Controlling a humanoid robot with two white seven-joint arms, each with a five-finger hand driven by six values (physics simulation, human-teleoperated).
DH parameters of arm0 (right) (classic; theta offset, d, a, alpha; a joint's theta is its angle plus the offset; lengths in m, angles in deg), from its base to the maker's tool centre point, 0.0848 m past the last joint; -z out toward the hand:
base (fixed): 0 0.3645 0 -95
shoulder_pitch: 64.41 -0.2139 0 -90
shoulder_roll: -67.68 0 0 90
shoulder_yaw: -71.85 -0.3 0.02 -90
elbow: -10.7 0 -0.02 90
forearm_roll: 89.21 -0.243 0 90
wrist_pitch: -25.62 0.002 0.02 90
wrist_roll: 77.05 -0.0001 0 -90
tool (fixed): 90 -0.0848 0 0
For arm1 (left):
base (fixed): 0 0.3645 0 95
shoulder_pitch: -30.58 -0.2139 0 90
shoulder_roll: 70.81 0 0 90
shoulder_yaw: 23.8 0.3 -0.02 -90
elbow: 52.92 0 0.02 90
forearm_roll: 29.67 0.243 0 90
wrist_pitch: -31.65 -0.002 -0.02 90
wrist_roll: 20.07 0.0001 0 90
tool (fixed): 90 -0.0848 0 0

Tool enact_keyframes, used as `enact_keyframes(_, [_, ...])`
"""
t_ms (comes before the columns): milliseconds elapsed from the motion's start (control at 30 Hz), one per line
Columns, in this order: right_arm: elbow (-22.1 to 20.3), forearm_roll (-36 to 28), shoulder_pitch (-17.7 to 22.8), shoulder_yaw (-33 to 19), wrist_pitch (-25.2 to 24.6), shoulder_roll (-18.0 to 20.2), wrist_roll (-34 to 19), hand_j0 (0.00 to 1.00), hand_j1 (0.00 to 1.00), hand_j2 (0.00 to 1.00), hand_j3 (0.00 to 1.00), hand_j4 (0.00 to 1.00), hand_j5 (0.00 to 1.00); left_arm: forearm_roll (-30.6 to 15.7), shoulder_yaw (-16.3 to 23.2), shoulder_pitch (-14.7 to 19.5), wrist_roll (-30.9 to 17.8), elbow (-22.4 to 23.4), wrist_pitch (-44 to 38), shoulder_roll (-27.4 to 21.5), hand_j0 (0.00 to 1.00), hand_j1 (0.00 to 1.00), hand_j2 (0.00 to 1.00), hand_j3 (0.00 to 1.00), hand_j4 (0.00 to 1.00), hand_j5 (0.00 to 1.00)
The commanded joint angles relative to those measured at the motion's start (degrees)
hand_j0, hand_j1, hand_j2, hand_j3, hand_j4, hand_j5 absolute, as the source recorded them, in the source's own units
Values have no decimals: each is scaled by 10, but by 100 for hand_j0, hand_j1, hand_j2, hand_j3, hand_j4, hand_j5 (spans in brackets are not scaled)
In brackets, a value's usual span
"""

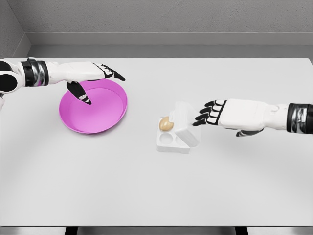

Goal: Pack egg into the box and close the box lid

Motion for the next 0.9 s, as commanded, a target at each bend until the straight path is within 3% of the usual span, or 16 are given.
enact_keyframes(0, [0, -3, -1, 20, -1, -19, 0, 100, 100, 100, 100, 100, 100, -4, -1, 0, 0, 0, -1, 0, 100, 100, 100, 100, 100, 100])
enact_keyframes(100, [0, -3, -21, 55, -1, -35, 0, 100, 100, 100, 100, 100, 100, -4, -1, 0, 0, 0, -1, 0, 100, 100, 100, 100, 100, 100])
enact_keyframes(300, [0, -3, -42, 55, -1, -35, 0, 100, 100, 100, 100, 100, 100, -4, -1, 0, 0, 0, -1, -1, 100, 100, 100, 100, 100, 100])
enact_keyframes(433, [6, -47, -38, -17, -1, -28, 0, 100, 100, 100, 100, 100, 100, -4, -1, 0, 0, 0, -1, 0, 100, 100, 100, 100, 100, 100])
enact_keyframes(500, [26, -78, -15, -62, -1, -26, 0, 100, 100, 100, 100, 100, 100, -4, -1, 0, 0, 0, -1, -1, 100, 100, 100, 100, 100, 100])
enact_keyframes(567, [47, -78, -13, -70, -1, -22, 0, 100, 100, 100, 100, 100, 100, -3, -1, -1, 0, 3, -1, 0, 100, 100, 100, 100, 100, 100])
enact_keyframes(867, [48, -78, -13, -68, -1, -21, 0, 100, 100, 100, 100, 100, 100, -2, 0, -3, 0, 11, -1, -1, 100, 100, 100, 100, 100, 100])
